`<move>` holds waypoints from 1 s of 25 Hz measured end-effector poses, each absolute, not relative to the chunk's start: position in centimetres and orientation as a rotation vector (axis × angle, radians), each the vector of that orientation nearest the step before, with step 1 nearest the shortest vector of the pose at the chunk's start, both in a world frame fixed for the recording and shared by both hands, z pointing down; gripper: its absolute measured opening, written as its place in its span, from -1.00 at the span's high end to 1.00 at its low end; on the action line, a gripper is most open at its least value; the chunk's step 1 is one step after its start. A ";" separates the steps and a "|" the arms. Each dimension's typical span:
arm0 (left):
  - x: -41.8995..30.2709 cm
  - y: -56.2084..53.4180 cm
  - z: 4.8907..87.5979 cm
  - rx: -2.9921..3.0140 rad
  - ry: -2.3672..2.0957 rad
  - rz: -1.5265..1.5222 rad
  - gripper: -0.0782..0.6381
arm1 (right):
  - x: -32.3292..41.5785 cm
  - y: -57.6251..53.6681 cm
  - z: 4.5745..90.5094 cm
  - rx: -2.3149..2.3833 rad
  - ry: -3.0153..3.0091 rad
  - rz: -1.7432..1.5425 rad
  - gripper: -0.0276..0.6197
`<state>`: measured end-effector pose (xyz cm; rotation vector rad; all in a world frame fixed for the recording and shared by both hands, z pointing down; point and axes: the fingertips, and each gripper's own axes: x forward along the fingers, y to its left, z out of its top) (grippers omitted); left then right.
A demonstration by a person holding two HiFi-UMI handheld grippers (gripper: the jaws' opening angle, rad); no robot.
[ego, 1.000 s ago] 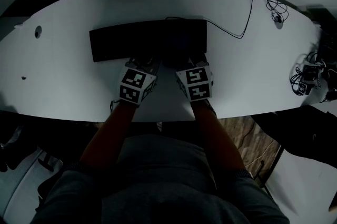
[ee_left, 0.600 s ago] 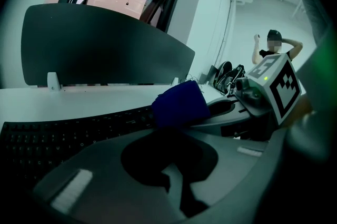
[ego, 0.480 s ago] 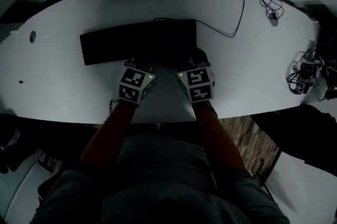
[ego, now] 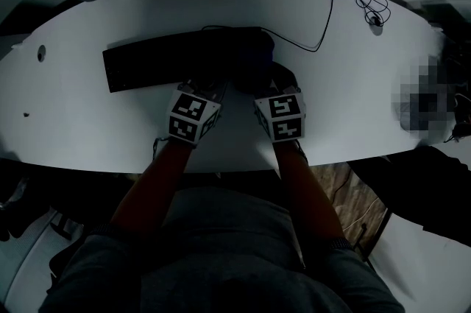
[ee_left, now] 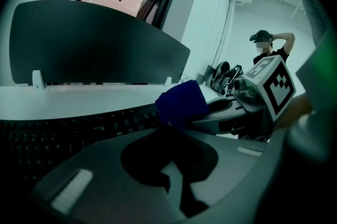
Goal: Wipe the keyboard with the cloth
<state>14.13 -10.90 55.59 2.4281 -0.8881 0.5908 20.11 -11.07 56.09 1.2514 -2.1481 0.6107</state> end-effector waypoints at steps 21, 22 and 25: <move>13.9 -9.3 46.0 2.558 -0.972 0.477 0.76 | 24.0 -10.1 47.3 1.278 -2.350 0.566 0.53; 13.2 -9.0 44.9 2.576 -0.973 0.466 0.76 | 23.3 -9.8 45.9 1.261 -2.394 0.540 0.53; 11.0 -7.7 41.8 2.627 -0.957 0.464 0.76 | 20.7 -8.8 41.3 1.215 -2.519 0.444 0.53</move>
